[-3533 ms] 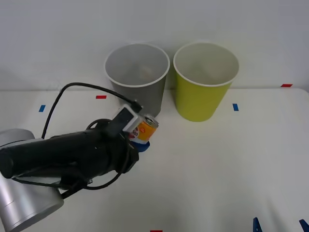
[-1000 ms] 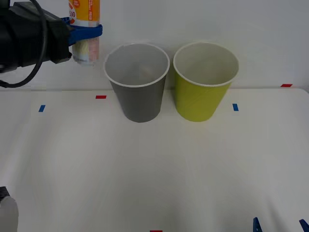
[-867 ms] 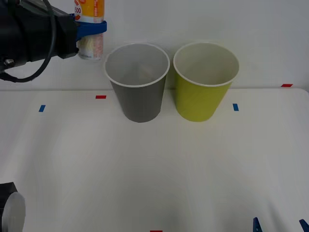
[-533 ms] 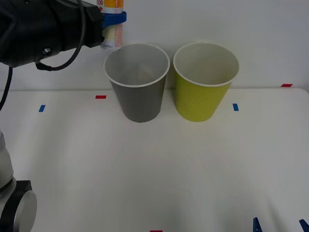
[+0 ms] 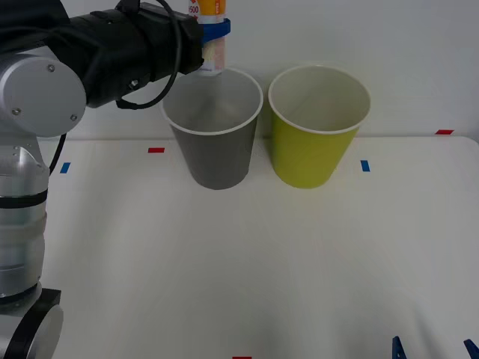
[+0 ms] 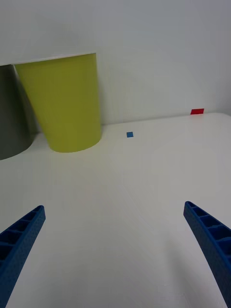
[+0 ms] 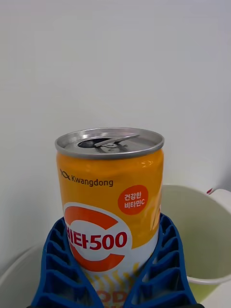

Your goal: Put cans in the gray bin and PET bottles in the light green bin.

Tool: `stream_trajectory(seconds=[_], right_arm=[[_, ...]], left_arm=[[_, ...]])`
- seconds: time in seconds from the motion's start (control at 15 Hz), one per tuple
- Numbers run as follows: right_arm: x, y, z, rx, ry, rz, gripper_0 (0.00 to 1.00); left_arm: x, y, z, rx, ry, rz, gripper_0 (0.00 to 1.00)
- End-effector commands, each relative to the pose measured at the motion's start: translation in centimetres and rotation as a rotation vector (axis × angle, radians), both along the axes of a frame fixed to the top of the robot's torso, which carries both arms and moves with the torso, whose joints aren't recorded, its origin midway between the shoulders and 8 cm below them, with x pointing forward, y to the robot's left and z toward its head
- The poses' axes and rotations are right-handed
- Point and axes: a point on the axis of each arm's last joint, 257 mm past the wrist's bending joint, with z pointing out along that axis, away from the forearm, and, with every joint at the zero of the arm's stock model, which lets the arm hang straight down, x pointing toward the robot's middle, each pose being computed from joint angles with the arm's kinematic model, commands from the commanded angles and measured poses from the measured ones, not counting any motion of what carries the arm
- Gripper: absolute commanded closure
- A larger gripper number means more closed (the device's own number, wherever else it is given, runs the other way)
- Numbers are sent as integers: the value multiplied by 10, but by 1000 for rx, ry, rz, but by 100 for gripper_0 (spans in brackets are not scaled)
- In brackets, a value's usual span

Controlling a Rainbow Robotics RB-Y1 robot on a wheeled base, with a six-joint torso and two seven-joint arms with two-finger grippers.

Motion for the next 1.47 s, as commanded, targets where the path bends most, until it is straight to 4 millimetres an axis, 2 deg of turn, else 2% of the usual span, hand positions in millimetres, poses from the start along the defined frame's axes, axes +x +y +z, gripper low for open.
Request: stream_trajectory(seconds=[0.07,0.27,0.47,0.73,0.93,1.0,1.07,1.13,1.47], right_arm=[[0,0,0,0,0,0,0],[0,0,0,0,0,0,0],[0,0,0,0,0,0,0],[0,0,0,0,0,0,0],[0,0,0,0,0,0,0],[0,0,0,0,0,0,0],[0,0,0,0,0,0,0],[0,0,0,0,0,0,0],[0,0,0,0,0,0,0]], left_arm=[[17,-6,-19,14,-4,18,100],[25,-1,-18,70,-58,78,100],[32,0,-20,53,-66,90,100],[39,-9,-27,28,-87,85,100],[41,-7,-29,29,-80,90,100],[41,-8,-30,29,-79,90,50],[41,-7,-30,31,-81,92,5],[42,-7,-29,30,-81,93,0],[40,-8,-29,10,-66,80,0]])
